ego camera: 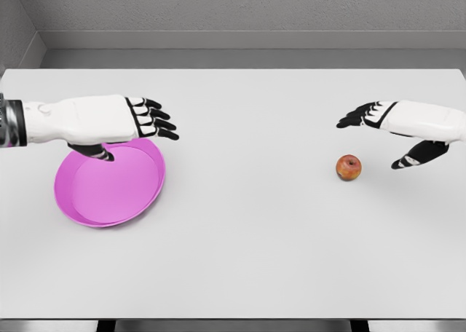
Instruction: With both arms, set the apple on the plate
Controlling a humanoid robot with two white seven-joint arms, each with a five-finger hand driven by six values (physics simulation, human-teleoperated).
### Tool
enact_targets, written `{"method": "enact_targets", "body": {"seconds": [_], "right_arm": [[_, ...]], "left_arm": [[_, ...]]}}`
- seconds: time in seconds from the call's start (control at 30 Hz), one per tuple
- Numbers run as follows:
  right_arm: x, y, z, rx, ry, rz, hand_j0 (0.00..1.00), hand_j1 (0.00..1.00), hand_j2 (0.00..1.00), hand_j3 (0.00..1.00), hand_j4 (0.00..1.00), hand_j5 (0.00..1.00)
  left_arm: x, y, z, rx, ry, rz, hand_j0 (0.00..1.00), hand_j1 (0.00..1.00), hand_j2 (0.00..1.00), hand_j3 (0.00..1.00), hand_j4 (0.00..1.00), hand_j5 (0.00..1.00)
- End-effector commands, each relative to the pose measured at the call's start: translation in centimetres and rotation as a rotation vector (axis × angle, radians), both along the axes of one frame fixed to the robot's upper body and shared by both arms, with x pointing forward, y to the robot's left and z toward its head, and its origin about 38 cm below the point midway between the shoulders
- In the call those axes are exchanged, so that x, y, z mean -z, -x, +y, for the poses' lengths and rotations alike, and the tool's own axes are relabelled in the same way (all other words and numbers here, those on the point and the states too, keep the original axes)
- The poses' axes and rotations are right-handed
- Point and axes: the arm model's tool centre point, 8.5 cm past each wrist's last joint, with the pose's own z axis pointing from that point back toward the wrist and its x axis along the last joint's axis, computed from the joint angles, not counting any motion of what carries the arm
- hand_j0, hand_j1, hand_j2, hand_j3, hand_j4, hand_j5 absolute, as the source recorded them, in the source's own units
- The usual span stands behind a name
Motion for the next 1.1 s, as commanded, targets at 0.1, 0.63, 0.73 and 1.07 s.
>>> {"method": "enact_targets", "body": {"seconds": [0.1,0.63,0.73,1.07], "right_arm": [[2.7,-0.5,1.6,-0.010,-0.012,0.077,1.00,1.00,1.00,1.00,1.00,1.00],[8.2,-2.4,2.8,0.028,-0.035,0.197,1.00,1.00,1.00,1.00,1.00,1.00],[8.4,-2.7,2.3,0.044,-0.030,0.201,1.00,1.00,1.00,1.00,1.00,1.00],[9.3,-3.2,0.4,0.103,-0.017,0.224,1.00,1.00,1.00,1.00,1.00,1.00]], "left_arm": [[0.6,0.4,-1.5,0.040,-0.007,0.021,1.00,1.00,1.00,1.00,1.00,1.00],[0.8,0.4,-2.1,0.057,-0.017,0.025,1.00,1.00,1.00,1.00,1.00,1.00],[0.9,0.4,-2.1,0.059,-0.019,0.029,1.00,1.00,1.00,1.00,1.00,1.00],[1.4,0.6,-2.3,0.065,-0.023,0.041,1.00,1.00,1.00,1.00,1.00,1.00]]}}
